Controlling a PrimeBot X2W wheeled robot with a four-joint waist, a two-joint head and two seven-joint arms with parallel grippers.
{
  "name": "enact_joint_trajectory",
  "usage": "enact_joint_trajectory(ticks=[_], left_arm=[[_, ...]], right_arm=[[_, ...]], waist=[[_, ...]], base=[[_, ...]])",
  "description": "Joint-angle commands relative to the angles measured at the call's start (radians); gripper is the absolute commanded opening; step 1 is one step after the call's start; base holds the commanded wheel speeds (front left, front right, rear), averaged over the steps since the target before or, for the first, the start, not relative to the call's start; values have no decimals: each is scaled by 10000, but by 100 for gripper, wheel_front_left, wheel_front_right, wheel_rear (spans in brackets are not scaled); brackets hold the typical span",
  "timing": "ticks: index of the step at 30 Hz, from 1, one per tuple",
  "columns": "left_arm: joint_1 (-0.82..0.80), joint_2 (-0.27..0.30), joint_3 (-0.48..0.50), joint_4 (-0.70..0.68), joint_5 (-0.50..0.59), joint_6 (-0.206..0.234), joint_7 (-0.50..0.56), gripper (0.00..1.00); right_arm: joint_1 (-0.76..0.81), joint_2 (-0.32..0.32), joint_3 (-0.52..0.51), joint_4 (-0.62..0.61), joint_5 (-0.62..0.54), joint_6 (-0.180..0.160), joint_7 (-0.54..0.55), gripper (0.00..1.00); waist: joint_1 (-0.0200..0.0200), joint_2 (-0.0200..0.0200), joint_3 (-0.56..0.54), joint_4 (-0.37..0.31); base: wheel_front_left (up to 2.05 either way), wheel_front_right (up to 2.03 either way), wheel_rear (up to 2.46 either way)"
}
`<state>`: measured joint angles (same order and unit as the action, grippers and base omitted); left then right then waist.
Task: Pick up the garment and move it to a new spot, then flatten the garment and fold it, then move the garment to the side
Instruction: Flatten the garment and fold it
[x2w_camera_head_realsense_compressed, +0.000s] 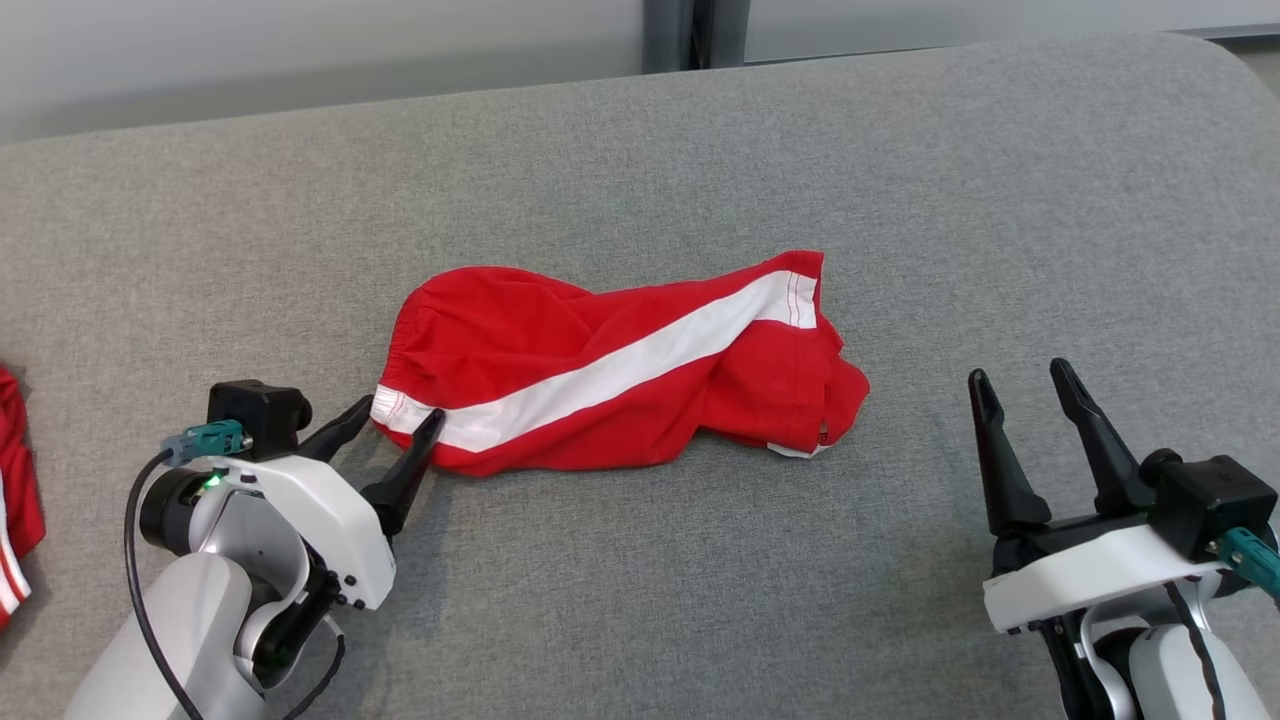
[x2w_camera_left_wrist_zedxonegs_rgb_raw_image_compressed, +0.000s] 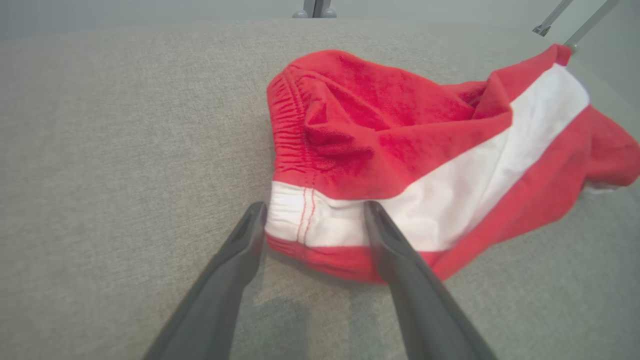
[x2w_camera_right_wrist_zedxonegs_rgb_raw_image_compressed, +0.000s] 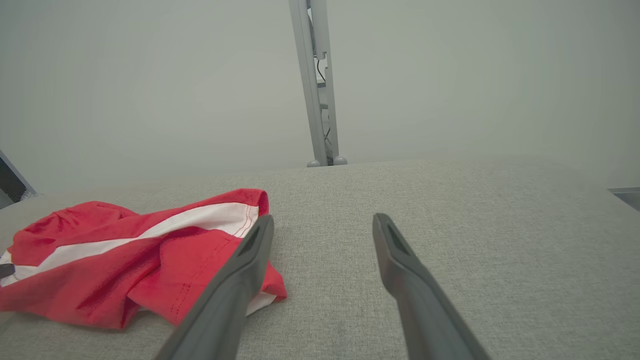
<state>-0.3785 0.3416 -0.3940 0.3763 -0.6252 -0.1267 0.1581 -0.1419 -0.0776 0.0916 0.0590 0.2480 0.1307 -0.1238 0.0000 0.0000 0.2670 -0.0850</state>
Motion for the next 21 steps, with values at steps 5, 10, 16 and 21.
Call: enact_joint_trajectory(ticks=[5,10,16,21], left_arm=[[-355,332,-512,22,-412,-54,-246,0],[-593,471,-819,87,-631,-45,-508,0],[-891,466,-1067,155,-711,-45,-702,0],[-1201,414,-1352,228,-755,-45,-897,0]], right_arm=[[-199,-240,319,131,282,3,131,100],[-655,-824,1138,383,915,2,610,100],[-1478,-1461,2150,754,1723,2,944,100],[-2582,-2059,3143,1392,2369,2,1037,100]], waist=[[0,0,81,-8],[0,0,208,116],[0,0,423,359],[0,0,692,646]], base=[[0,0,0],[0,0,0],[0,0,0],[0,0,0]])
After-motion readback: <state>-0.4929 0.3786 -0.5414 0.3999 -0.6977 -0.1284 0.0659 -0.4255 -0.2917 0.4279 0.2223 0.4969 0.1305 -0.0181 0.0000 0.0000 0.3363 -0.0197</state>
